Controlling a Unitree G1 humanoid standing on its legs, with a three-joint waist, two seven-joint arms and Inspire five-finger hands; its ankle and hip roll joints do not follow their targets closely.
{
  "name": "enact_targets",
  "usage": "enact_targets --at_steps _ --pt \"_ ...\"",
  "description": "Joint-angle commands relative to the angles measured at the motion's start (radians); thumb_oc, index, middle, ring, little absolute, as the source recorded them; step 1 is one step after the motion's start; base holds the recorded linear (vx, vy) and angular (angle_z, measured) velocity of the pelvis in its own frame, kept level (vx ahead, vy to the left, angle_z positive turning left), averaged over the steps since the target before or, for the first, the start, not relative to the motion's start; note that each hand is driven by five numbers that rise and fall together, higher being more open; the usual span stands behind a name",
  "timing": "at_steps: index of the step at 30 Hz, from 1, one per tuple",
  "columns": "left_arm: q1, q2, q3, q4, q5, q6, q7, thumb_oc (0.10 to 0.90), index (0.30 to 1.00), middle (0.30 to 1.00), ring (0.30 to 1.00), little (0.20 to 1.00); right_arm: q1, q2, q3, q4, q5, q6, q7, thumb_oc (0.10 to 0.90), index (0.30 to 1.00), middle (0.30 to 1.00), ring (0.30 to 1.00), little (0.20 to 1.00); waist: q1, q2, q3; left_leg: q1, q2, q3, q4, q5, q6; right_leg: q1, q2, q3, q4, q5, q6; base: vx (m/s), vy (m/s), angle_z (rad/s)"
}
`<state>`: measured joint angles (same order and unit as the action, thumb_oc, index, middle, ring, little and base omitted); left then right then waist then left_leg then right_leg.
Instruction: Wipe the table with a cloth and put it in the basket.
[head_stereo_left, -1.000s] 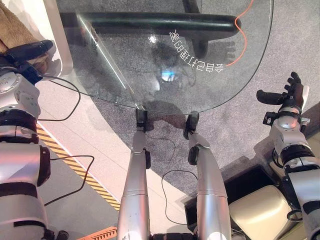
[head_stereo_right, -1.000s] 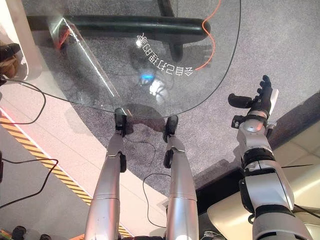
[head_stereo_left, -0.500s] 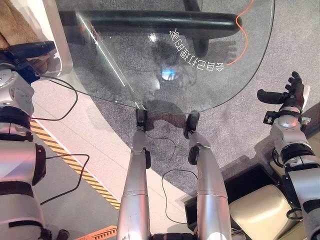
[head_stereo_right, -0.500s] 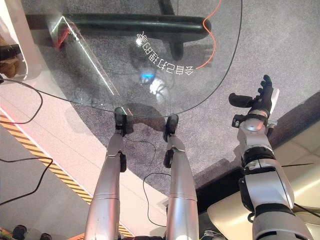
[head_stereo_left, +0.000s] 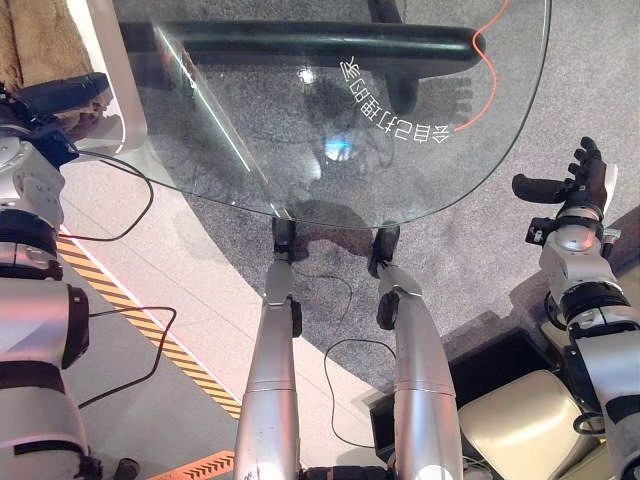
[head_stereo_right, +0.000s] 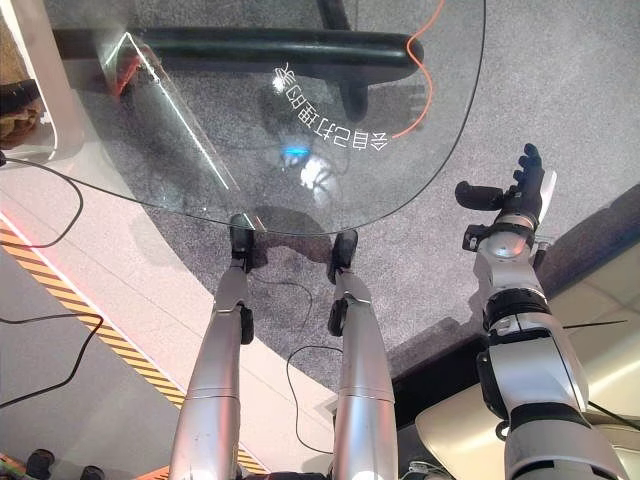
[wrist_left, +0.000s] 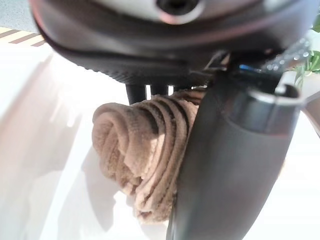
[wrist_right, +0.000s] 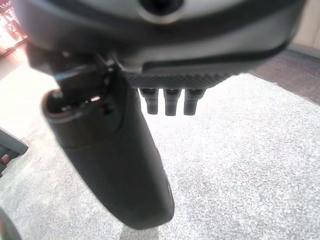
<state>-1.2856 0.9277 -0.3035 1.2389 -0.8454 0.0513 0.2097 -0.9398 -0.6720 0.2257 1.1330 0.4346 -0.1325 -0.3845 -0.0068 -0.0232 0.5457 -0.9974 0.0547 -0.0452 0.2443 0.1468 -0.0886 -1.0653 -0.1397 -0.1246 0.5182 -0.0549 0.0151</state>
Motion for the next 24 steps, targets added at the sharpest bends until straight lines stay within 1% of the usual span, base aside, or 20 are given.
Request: enact_targets --at_steps 1,5,7,10,14,16,21,24 --pt "0.005 0.034 0.005 0.040 0.037 -0.027 -0.002 0.800 0.900 0.900 0.900 0.900 0.003 -0.138 0.014 0.034 0.016 -0.046 -0.011 0.800 0.900 0.900 0.900 0.900 -0.017 0.044 -0.026 -0.014 0.063 0.001 0.126 -0.097 -0.002 0.097 -0.017 0.034 -0.122 0.012 0.050 0.00 0.000 0.00" --pt "-0.001 0.034 0.002 0.040 0.042 -0.037 0.013 0.800 0.900 0.900 0.900 0.900 -0.003 -0.139 0.017 0.040 0.016 -0.047 -0.009 0.800 0.900 0.900 0.900 0.900 -0.017 0.045 -0.026 -0.016 0.062 -0.001 0.126 -0.097 -0.002 0.097 -0.017 0.035 -0.123 0.013 0.050 0.00 0.000 0.00" --pt "-0.002 0.037 0.005 0.038 0.035 -0.063 0.041 0.800 0.900 0.900 0.900 0.900 -0.004 -0.142 0.018 0.039 0.019 -0.045 -0.007 0.800 0.900 0.900 0.900 0.900 -0.017 0.044 -0.026 -0.015 0.062 -0.002 0.126 -0.097 -0.003 0.097 -0.017 0.035 -0.124 0.012 0.050 0.00 0.000 0.00" --pt "-0.002 0.040 0.014 0.035 0.033 -0.082 0.071 0.800 0.900 0.900 0.900 0.900 0.003 -0.140 0.016 0.045 0.020 -0.055 -0.006 0.800 0.900 0.900 0.900 0.900 -0.016 0.044 -0.026 -0.013 0.063 -0.001 0.126 -0.098 -0.003 0.100 -0.018 0.035 -0.126 0.012 0.049 0.00 0.000 0.00" --pt "0.001 0.048 0.038 0.021 0.039 -0.127 0.140 0.800 0.900 0.900 0.900 0.900 0.013 -0.135 0.012 0.044 0.023 -0.058 -0.009 0.800 0.900 0.900 0.900 0.900 -0.012 0.043 -0.026 -0.013 0.061 -0.004 0.127 -0.097 -0.003 0.100 -0.019 0.034 -0.124 0.011 0.048 0.00 0.000 0.00" --pt "0.002 0.053 0.053 0.015 0.039 -0.175 0.185 0.800 0.900 0.900 0.900 0.900 0.017 -0.131 0.011 0.048 0.027 -0.063 -0.009 0.800 0.900 0.900 0.900 0.900 -0.010 0.041 -0.026 -0.009 0.062 -0.007 0.124 -0.098 -0.004 0.104 -0.019 0.033 -0.127 0.011 0.047 0.00 0.000 0.00" --pt "0.020 0.059 0.095 -0.043 0.038 -0.343 0.283 0.800 0.900 0.900 0.900 0.900 0.046 -0.119 -0.002 0.051 0.030 -0.074 -0.015 0.800 0.900 0.900 0.900 0.900 -0.003 0.040 -0.026 0.003 0.060 -0.010 0.120 -0.099 -0.003 0.115 -0.019 0.032 -0.128 0.009 0.048 0.00 -0.015 0.00" --pt "0.049 0.061 0.125 -0.092 0.063 -0.410 0.339 0.800 0.900 0.900 0.900 0.900 0.070 -0.113 -0.009 0.043 0.034 -0.070 -0.023 0.800 0.900 0.900 0.900 0.900 0.004 0.038 -0.026 0.020 0.058 -0.011 0.113 -0.101 -0.003 0.133 -0.020 0.029 -0.135 0.009 0.048 -0.02 -0.037 0.00"
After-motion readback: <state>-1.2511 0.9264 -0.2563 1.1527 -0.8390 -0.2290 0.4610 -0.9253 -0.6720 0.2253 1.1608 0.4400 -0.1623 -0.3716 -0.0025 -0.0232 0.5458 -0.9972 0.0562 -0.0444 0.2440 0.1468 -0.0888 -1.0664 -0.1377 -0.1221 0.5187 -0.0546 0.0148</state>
